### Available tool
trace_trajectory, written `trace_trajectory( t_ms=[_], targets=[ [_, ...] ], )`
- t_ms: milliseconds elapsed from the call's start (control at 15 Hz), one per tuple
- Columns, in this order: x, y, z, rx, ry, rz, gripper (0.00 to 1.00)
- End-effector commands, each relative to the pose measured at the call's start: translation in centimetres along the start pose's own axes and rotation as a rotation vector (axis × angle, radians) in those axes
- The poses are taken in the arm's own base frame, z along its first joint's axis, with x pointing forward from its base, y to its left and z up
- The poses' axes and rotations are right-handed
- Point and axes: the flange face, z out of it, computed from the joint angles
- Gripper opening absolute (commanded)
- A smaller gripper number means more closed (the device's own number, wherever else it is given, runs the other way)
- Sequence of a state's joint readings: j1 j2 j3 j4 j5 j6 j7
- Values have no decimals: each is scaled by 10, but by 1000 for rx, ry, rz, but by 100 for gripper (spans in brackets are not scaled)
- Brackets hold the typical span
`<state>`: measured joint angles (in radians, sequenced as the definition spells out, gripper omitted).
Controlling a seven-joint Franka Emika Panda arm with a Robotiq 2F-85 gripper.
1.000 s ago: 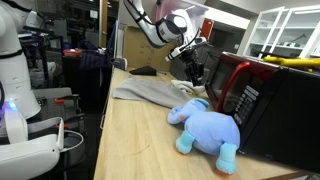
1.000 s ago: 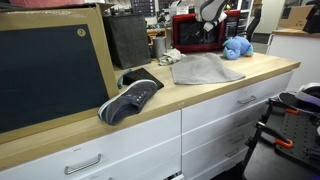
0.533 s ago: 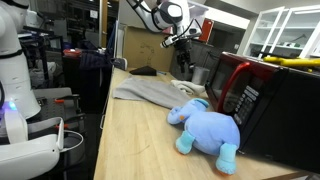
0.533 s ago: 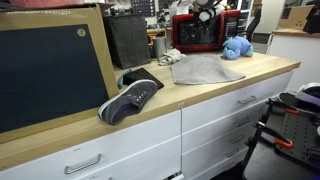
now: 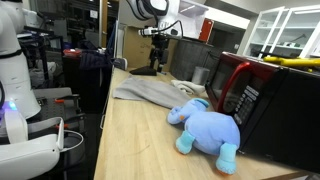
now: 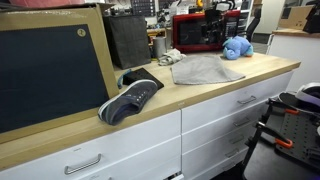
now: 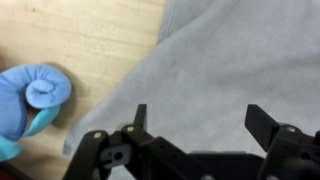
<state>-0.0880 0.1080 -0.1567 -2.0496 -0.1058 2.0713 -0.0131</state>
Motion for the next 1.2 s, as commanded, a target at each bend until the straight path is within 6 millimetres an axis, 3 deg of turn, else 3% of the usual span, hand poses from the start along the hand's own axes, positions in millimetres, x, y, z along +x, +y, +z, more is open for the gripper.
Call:
trace_trajectory(
  t_ms=[0,67,133,400,733,867,1133],
  targets=[
    [-55,-2,22,32,-99,-66,100],
    [-64,-2,29,33,-118,-73,75],
    [-74,-3,37,38,-150,-75,74],
    [-104,-8,67,39,-215,-76,42],
    [-118,-23,97,42,-217,-75,5],
    [-114,-32,103,41,-167,-87,0],
    [-115,-53,116,31,-95,-129,0]
  ],
)
